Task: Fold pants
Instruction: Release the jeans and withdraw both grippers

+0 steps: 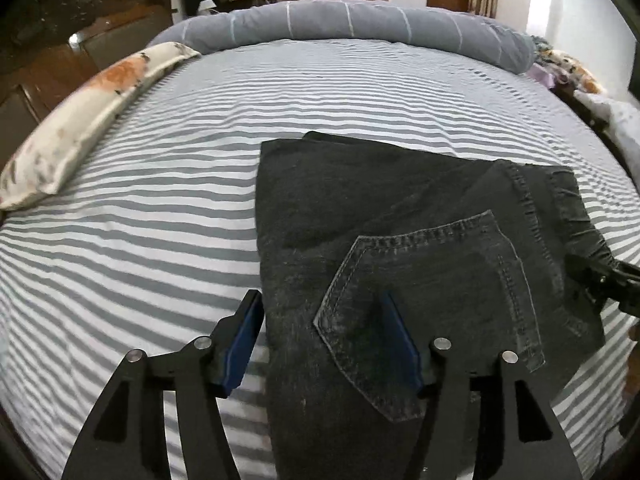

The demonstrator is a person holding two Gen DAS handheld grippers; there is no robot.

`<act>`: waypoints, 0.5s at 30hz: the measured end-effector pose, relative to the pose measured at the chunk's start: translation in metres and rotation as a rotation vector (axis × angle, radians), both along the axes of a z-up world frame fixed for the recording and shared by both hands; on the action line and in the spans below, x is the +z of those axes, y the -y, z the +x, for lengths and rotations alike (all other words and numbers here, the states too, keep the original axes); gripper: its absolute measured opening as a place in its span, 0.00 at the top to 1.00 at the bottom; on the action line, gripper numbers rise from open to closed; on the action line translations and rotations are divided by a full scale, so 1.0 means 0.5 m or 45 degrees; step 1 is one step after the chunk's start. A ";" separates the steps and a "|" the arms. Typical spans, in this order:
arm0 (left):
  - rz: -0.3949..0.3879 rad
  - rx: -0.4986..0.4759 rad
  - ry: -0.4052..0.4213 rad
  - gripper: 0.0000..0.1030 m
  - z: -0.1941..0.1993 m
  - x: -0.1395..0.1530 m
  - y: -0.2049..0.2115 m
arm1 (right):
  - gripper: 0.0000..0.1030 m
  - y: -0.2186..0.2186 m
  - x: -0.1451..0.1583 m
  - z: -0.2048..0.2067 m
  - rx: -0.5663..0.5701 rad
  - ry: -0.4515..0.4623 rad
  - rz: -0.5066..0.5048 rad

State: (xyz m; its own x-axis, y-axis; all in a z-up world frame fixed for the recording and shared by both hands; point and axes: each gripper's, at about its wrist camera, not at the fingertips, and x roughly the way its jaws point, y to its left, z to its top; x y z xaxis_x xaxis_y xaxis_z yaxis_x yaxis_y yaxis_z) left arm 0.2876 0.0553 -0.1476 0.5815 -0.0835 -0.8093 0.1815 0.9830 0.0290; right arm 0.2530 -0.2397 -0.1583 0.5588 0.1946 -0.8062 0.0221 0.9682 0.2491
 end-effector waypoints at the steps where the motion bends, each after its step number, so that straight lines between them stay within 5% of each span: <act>1: 0.034 0.012 0.006 0.40 -0.007 0.005 0.004 | 0.24 -0.001 0.009 -0.008 -0.010 0.011 -0.029; 8: 0.075 0.032 0.038 0.37 -0.088 0.058 0.013 | 0.20 -0.027 0.088 -0.093 -0.023 0.106 -0.135; 15: 0.078 0.076 0.076 0.23 -0.193 0.104 0.009 | 0.01 -0.067 0.139 -0.194 -0.067 0.171 -0.177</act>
State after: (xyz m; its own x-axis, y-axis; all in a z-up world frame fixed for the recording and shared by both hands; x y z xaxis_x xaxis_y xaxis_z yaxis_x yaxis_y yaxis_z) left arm 0.1911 0.0507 -0.0957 0.6311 0.0014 -0.7757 0.1192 0.9880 0.0988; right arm 0.1562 -0.2063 -0.0886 0.6697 0.0545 -0.7406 0.0492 0.9918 0.1175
